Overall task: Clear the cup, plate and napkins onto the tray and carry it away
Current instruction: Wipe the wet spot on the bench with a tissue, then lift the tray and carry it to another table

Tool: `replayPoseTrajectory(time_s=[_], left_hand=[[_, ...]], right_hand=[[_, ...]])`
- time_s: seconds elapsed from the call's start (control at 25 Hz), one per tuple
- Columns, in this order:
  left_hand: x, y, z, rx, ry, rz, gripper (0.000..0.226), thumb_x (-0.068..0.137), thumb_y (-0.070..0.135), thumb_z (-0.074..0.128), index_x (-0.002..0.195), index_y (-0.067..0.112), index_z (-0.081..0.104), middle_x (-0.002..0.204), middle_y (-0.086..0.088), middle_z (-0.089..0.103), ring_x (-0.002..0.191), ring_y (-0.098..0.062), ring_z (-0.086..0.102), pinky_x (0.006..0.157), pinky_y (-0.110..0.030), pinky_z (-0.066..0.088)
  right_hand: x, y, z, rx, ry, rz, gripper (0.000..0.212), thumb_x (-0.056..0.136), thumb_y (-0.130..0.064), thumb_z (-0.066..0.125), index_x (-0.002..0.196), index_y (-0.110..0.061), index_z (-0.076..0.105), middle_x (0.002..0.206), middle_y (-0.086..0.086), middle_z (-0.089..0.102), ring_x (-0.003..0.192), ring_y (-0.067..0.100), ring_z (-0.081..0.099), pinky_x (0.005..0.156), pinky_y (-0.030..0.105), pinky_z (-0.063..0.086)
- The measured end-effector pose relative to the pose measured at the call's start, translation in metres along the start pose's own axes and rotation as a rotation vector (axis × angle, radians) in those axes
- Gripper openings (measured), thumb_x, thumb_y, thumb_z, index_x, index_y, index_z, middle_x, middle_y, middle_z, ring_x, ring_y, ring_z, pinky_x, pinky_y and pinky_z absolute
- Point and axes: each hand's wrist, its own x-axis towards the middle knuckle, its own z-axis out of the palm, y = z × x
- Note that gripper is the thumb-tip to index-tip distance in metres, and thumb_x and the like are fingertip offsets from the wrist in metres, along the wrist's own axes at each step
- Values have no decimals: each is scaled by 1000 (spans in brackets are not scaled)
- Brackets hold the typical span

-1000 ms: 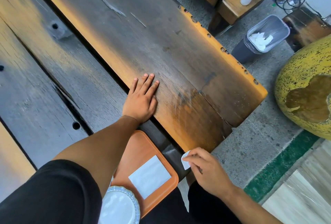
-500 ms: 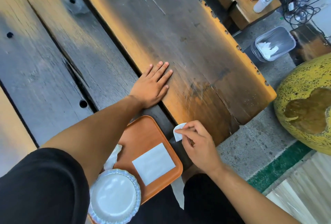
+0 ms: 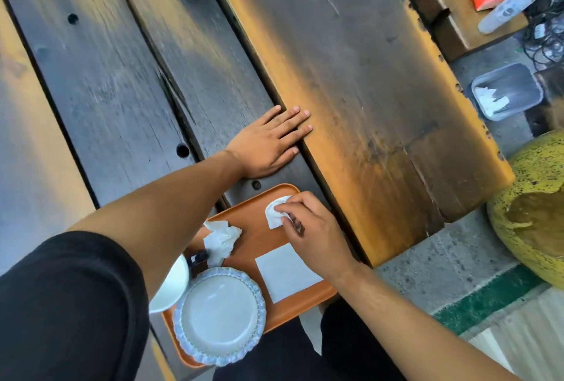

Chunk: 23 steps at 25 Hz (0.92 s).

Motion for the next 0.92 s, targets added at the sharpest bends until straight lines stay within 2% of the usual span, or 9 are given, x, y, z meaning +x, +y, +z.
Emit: replayPoseTrajectory(time_s=[0.24,0.4,0.56,0.64,0.76,0.92], left_hand=[[-12,-1,-2,-18,-9,-26,58,109,41,29,161,17,30,170,-10,23,158,-30,19,129,-50,14],[-29,-4,-5,-29,-19,-57,58,109,41,29,160,15,31,169,-11,23,158,-31,18,129,-50,14],[-57,-12,-10,-18,-45,-75,58,109,41,27,160,15,30,170,-13,22,158,-31,18,129,-49,13],[-80,-23,-15,-17,-55,-134,59,108,42,26,160,15,32,169,-12,24,158,-31,20,129,-49,14],[-129,-44,-20,-54,-58,-326,60,106,44,25,157,14,39,168,-13,28,155,-33,26,128,-49,18],[-216,-57,-19,-82,-55,-526,59,105,40,23,153,11,44,165,-13,34,152,-35,33,125,-51,24]], right_hand=[[4,-11,27,13,-119,-49,20,95,-5,65,113,-10,72,111,1,62,106,9,59,97,13,46],[3,-15,32,0,-178,-37,20,95,-11,66,114,-12,71,111,-1,61,106,9,58,96,19,49],[6,-17,20,-9,-76,20,18,98,-17,61,112,-11,71,110,-3,61,104,10,56,93,22,49],[12,-14,9,-102,8,14,20,99,-16,59,113,-11,71,113,-2,64,109,13,55,97,26,47],[20,1,-9,-272,5,82,32,103,-20,53,132,-13,64,136,-1,61,132,15,47,115,27,34],[16,23,-27,-416,-127,174,44,107,-20,44,150,-15,46,159,-2,42,151,16,27,119,26,16]])
